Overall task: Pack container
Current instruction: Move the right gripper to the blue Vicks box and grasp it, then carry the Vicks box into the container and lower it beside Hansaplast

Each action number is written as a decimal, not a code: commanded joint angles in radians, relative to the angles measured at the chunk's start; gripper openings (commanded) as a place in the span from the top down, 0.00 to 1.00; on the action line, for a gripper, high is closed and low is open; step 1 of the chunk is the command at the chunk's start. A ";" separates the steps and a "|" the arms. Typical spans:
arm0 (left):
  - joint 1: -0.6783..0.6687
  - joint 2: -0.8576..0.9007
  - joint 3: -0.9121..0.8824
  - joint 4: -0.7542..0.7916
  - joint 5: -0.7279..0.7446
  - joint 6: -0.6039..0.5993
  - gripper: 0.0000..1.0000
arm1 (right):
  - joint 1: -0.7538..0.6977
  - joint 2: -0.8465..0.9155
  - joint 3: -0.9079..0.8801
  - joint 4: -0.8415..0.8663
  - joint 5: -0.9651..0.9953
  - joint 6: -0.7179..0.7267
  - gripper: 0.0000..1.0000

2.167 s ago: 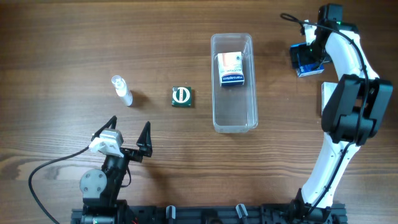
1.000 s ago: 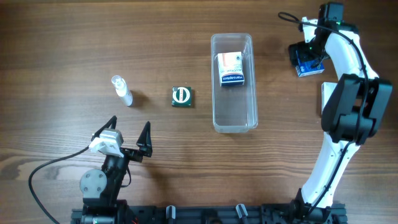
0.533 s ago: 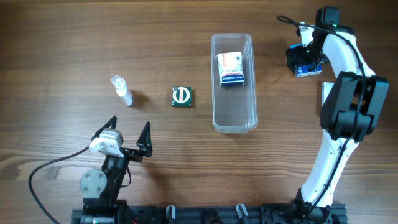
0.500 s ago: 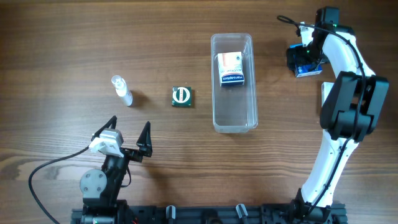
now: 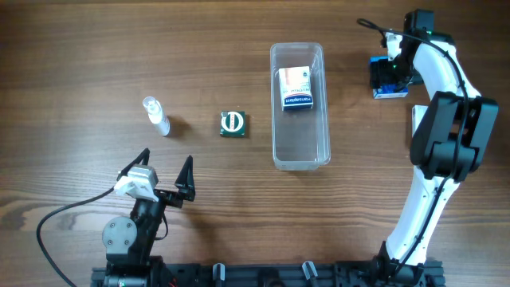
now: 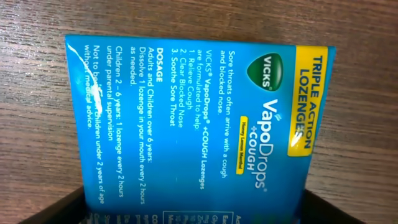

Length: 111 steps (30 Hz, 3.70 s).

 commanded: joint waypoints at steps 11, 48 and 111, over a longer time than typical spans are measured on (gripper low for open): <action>0.010 -0.009 -0.005 -0.004 -0.005 -0.010 0.00 | 0.006 -0.063 -0.010 -0.014 -0.039 0.163 0.27; 0.010 -0.009 -0.005 -0.004 -0.006 -0.010 0.00 | 0.520 -0.313 -0.017 -0.197 0.027 0.545 0.25; 0.010 -0.009 -0.005 -0.004 -0.005 -0.010 0.00 | 0.556 -0.379 -0.116 -0.385 0.028 0.515 0.96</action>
